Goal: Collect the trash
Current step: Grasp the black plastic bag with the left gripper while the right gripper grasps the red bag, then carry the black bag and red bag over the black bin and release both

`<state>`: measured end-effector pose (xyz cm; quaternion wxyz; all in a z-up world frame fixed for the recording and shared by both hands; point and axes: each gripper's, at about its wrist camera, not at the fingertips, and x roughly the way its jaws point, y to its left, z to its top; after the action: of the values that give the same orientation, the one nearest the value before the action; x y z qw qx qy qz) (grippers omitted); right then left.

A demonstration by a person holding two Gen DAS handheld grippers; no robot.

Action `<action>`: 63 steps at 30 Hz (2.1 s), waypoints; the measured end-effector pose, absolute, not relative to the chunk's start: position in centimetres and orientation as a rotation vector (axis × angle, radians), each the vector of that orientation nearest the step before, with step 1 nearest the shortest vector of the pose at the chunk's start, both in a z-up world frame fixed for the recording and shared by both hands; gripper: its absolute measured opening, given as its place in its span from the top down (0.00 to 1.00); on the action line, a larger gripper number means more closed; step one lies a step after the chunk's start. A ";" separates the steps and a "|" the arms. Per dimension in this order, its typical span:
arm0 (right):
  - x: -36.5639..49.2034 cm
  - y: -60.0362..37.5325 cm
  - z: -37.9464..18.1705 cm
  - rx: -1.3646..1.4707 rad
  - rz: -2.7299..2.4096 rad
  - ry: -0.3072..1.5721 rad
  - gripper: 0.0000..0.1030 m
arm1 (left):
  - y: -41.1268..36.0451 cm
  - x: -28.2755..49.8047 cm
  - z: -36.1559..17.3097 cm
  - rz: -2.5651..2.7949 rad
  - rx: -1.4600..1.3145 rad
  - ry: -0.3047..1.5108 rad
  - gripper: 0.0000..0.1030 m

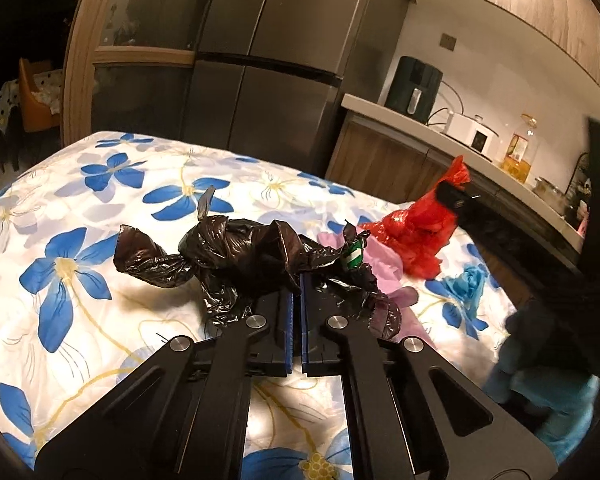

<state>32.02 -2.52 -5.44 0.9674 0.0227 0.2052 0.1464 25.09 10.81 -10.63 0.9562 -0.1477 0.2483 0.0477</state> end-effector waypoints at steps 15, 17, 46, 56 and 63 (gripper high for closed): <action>33.4 -3.2 -6.5 0.102 0.328 0.465 0.90 | 10.7 23.6 -9.1 0.110 -0.260 0.462 0.99; 33.0 -3.6 -6.2 0.108 0.322 0.457 0.91 | 10.6 23.3 -8.9 0.114 -0.255 0.456 0.99; 17.6 -13.5 -0.7 0.190 0.277 0.327 0.92 | 5.4 18.0 -4.6 0.054 -0.200 0.387 0.99; 15.8 -17.5 -0.3 0.217 0.200 0.295 0.92 | 1.8 18.3 -4.2 -0.006 -0.168 0.388 0.99; 15.1 -19.7 -0.2 0.231 0.156 0.272 0.92 | -1.8 19.4 -3.8 -0.069 -0.131 0.388 0.99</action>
<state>15.09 -19.72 -0.15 0.9811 0.1149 0.1351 0.0773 19.35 -1.81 -3.79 0.9785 -0.0651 0.1926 -0.0340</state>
